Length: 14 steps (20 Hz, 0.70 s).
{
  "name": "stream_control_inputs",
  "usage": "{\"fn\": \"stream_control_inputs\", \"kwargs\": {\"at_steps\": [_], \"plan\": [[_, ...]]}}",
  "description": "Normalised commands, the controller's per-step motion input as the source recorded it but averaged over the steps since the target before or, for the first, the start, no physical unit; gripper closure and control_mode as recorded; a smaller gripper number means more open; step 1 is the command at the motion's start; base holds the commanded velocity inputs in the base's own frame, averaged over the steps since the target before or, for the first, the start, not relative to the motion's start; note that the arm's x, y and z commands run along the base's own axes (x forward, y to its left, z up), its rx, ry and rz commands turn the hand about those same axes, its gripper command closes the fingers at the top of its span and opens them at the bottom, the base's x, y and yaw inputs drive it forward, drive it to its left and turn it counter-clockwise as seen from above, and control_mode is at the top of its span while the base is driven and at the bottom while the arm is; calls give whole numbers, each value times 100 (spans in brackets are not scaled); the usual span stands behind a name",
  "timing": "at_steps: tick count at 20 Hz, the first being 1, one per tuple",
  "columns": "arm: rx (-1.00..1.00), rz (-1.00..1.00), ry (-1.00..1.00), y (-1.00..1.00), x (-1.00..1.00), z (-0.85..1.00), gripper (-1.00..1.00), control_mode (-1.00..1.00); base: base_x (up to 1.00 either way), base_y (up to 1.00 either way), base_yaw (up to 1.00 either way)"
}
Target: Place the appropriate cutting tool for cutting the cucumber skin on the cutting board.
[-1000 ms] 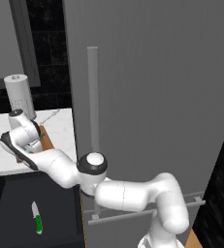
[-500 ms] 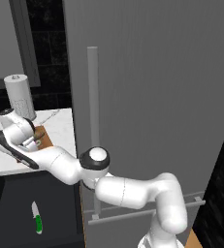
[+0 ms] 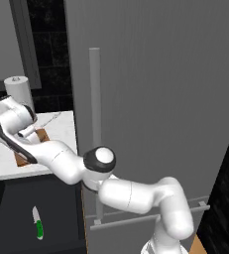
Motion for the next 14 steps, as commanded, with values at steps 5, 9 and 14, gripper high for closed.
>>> {"fn": "stream_control_inputs", "kwargs": {"at_steps": [5, 9, 14], "plan": [[14, -15, 0, -71, -88, 28, -100, -100, 0, 0, 0], [20, -31, 0, -81, -95, 15, -100, -100, 0, 0, 0], [16, -29, -1, -66, -91, 28, -100, -100, 0, 0, 0]]}}
